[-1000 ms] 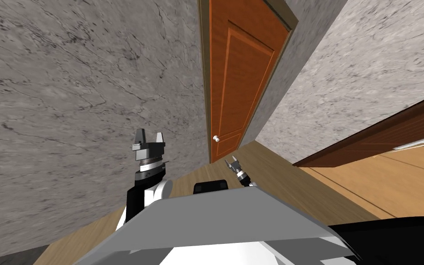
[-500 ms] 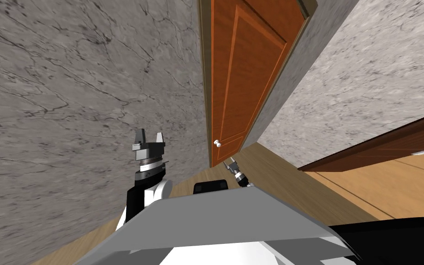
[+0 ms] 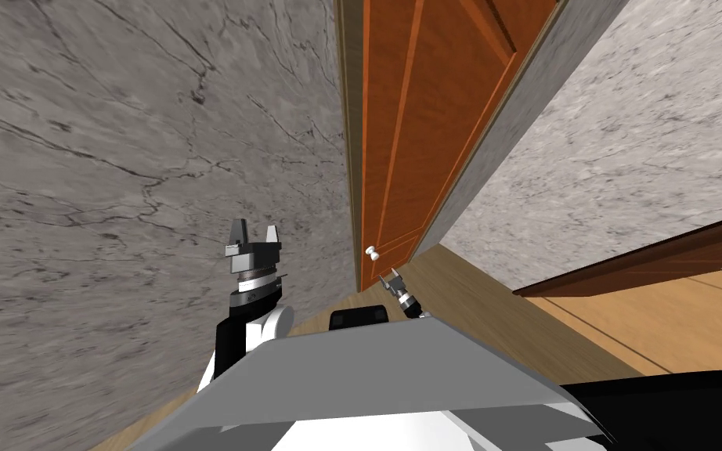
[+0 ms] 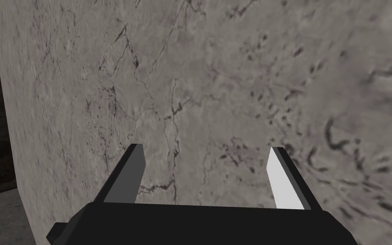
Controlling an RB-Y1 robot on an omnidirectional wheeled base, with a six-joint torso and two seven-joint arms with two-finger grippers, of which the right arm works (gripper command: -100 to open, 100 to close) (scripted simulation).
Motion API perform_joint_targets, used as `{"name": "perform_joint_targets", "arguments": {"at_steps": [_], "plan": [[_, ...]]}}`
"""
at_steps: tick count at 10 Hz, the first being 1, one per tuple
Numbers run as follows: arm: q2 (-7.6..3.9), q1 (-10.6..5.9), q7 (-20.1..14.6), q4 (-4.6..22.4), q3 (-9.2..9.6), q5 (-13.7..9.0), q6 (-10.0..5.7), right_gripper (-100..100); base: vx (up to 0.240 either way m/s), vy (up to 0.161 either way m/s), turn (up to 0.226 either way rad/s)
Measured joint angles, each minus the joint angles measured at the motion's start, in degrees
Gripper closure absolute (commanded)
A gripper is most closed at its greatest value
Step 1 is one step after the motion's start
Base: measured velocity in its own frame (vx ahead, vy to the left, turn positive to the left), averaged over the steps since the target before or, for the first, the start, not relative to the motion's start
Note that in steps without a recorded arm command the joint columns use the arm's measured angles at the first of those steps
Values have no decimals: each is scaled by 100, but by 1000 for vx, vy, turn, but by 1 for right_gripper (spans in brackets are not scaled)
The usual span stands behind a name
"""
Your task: Pull the door open
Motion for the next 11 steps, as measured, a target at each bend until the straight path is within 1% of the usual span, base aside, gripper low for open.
{"name": "perform_joint_targets", "arguments": {"at_steps": [6,10,11], "plan": [[-117,-36,38,41,-32,-42,25,-100,-210,-11,79],[-270,-104,85,107,-82,-110,70,-100,-191,-19,87],[-309,-126,111,139,-101,-135,82,-100,-207,-20,158]]}}
